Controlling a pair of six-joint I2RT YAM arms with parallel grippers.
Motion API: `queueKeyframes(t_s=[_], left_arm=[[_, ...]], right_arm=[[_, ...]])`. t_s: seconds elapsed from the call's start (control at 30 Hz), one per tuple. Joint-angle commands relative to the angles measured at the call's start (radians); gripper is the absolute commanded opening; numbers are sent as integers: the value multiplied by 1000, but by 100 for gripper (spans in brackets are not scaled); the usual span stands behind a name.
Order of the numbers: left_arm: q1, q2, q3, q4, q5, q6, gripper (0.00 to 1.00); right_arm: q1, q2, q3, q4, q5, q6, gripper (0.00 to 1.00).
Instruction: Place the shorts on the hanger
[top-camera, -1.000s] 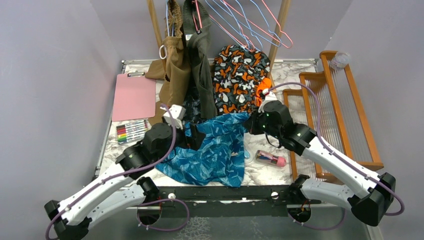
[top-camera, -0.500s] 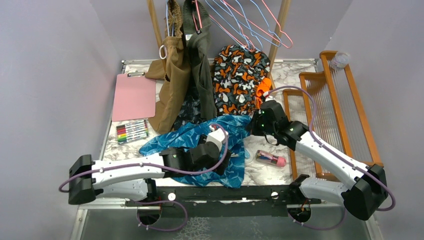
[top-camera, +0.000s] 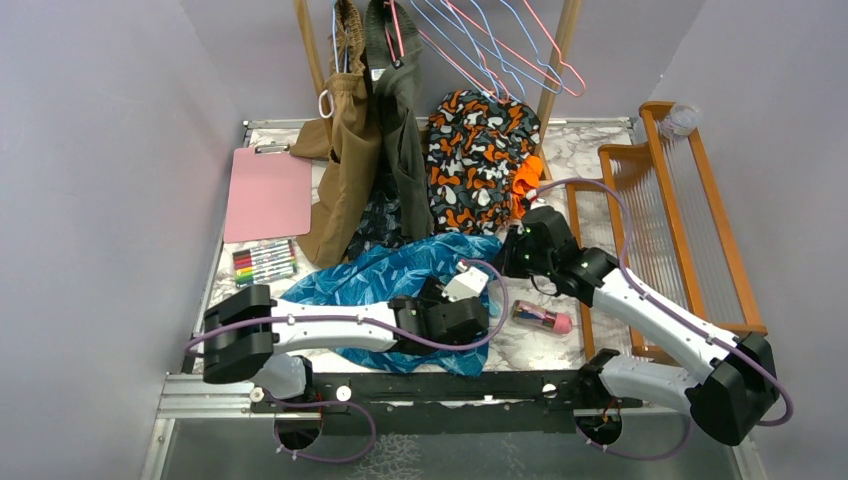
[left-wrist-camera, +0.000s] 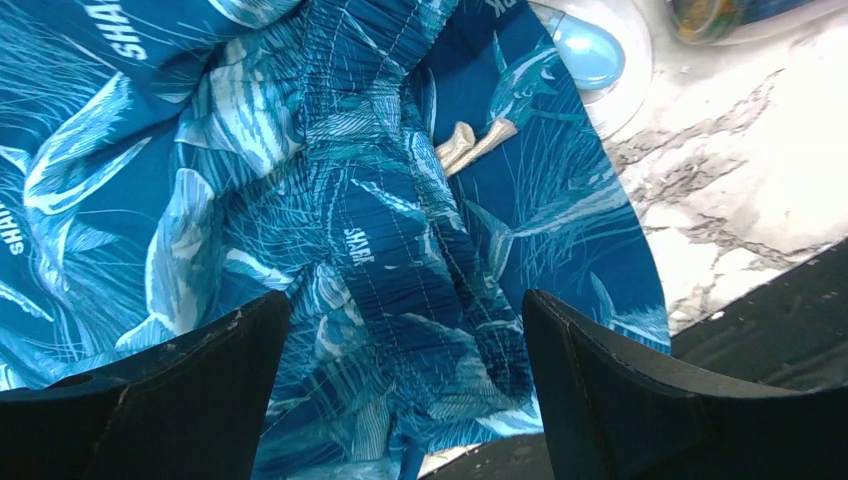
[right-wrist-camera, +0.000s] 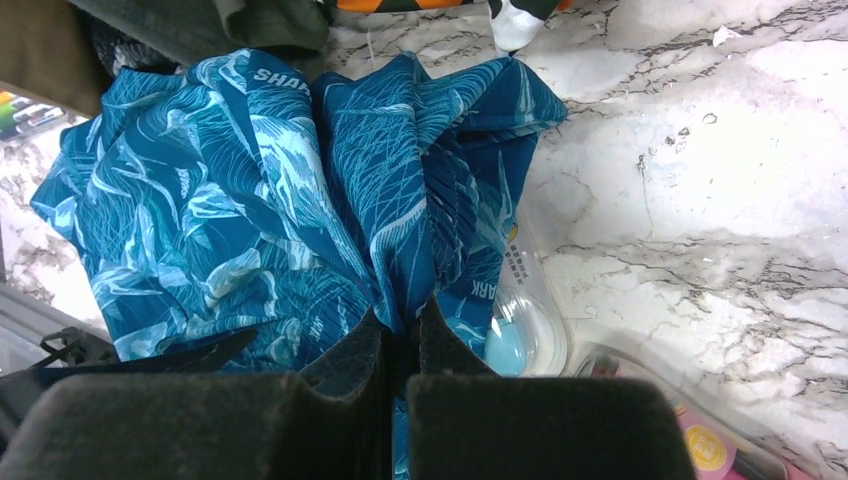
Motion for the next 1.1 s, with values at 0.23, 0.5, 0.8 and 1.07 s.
queueKeyframes(t_s=[0.23,0.5,0.8,1.07], left_arm=[[-8,137,37,-69,-80,-35,81],[-7,150,31,-72,-96,-38,60],[-7,180,23,-70,-82,-26,23],[39,31,15,-136,-141,-4,0]], right_arm=[[-5,-71,-29,3,-43,15,1],[-5,-91,-42,2,-62,20,1],[-6,-119,-36,-17,-100,2,1],[-5,-139,14,-41,-171,-58,27]])
